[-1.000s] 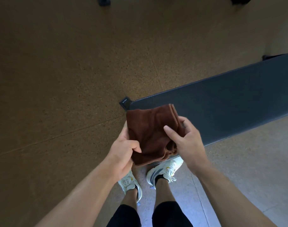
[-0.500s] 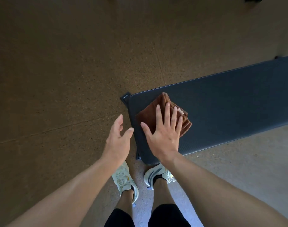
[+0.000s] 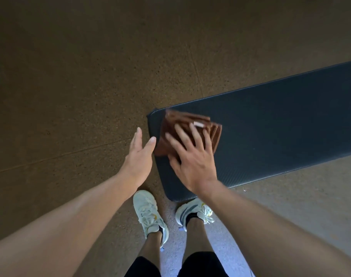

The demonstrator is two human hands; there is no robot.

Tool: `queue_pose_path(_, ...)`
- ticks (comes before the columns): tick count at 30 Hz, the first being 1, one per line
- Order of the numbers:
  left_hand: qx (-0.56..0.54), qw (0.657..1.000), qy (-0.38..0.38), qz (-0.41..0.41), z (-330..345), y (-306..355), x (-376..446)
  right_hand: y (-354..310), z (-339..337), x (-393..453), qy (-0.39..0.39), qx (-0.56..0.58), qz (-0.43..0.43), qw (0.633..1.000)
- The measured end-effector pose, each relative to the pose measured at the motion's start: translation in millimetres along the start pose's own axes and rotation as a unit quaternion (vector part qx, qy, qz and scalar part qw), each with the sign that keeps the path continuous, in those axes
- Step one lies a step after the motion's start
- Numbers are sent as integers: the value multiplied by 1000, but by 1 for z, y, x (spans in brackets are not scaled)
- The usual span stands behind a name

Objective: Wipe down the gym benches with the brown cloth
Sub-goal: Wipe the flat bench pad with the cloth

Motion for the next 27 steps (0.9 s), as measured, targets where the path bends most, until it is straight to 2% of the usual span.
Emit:
queue_pose_path(3,1,1000,-21,-9,2,4,4,6,8,-73,-35,-27,-115,992)
queue_pose_path(6,-23,999,-47,-4,9,6,4,15,4,-78,-62,-45,-161,984)
queue_pose_path(12,-51,998,33,1,14,11,4,8,-14,68,-22,-30,-16,999)
queue_pose_path(14,-45,998,37,5,14,15,8,4,-15,85,-30,-28,-8,999)
queue_pose_path(18,-30,999,28,27,17,28,16,20,-7,7,-20,-3,-93,996)
queue_pose_path(22,-22,1000,21,2,36,41,28,45,-6,-95,-70,-35,-165,983)
queue_pose_path(24,-6,999,46,4,49,44,34,51,-11,-95,-85,-38,-131,987)
queue_pose_path(27,-20,996,83,-23,62,46,41,61,-17,-31,-40,-23,16,999)
Point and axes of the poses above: each hand's wrist, its own x-axis towards the middle knuckle, its own z-axis out of the palm, y = z × x, the point moved 1 cm from there along x, towards the middle knuckle, and after that the axes turned 2 degrees about -x, right-handed, at the moved point
